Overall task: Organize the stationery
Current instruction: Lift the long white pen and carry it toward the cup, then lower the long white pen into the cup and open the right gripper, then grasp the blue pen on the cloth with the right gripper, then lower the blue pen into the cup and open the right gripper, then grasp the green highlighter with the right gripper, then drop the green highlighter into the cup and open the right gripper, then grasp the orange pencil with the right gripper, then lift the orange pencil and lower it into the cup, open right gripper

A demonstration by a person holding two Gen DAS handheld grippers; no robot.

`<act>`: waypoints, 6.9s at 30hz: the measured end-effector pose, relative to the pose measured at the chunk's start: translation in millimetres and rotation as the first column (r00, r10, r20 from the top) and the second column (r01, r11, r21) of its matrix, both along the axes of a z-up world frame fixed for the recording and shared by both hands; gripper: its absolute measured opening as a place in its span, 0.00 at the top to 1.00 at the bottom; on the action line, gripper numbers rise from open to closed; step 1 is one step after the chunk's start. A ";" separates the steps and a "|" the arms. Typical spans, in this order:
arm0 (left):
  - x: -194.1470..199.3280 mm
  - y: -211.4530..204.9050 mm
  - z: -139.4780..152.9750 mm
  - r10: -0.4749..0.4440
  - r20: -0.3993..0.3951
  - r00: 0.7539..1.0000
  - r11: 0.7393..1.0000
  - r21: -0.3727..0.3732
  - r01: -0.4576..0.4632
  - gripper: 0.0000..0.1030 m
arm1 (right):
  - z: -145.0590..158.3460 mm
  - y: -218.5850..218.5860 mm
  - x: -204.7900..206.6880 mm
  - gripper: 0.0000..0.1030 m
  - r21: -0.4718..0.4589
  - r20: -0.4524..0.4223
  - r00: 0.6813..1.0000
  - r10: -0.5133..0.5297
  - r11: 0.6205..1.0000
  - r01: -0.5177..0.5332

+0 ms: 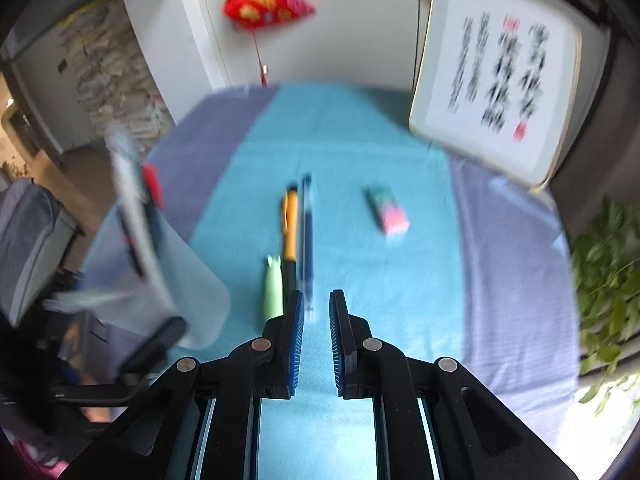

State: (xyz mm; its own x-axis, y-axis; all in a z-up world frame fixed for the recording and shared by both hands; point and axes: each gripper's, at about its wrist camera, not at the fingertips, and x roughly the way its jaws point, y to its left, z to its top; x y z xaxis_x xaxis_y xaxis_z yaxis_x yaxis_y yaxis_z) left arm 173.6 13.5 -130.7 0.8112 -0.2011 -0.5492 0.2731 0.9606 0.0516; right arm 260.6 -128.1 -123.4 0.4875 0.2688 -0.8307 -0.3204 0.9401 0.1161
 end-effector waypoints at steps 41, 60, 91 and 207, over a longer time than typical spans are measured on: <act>0.1 0.7 0.1 -0.001 0.000 1.000 1.000 0.000 0.001 0.32 | 70.9 -33.2 -41.1 0.89 0.060 0.222 0.975 -0.005 0.998 -0.009; -0.4 1.9 0.2 -0.002 -0.004 1.000 1.000 -0.001 0.002 0.32 | 124.9 -16.3 -107.1 0.89 0.162 0.017 0.961 0.274 0.948 -0.273; 1.7 -1.3 0.9 -0.005 -0.006 1.000 1.000 -0.015 0.005 0.33 | 122.8 1.0 -30.0 0.65 0.273 0.072 0.988 0.138 0.950 -0.153; 4.9 6.6 0.3 -0.012 -0.026 1.000 0.999 -0.037 0.011 0.33 | -20.9 -7.3 -12.1 0.62 -0.146 -0.051 0.985 0.162 0.975 -0.168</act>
State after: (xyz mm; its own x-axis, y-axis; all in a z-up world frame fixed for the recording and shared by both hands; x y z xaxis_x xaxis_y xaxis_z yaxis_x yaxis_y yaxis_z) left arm 178.5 20.1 -130.4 0.7941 -0.2309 -0.5622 0.2846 0.9586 0.0084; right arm 248.5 -135.4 -144.3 0.4132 0.2147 -0.8850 -0.4704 0.8824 -0.0056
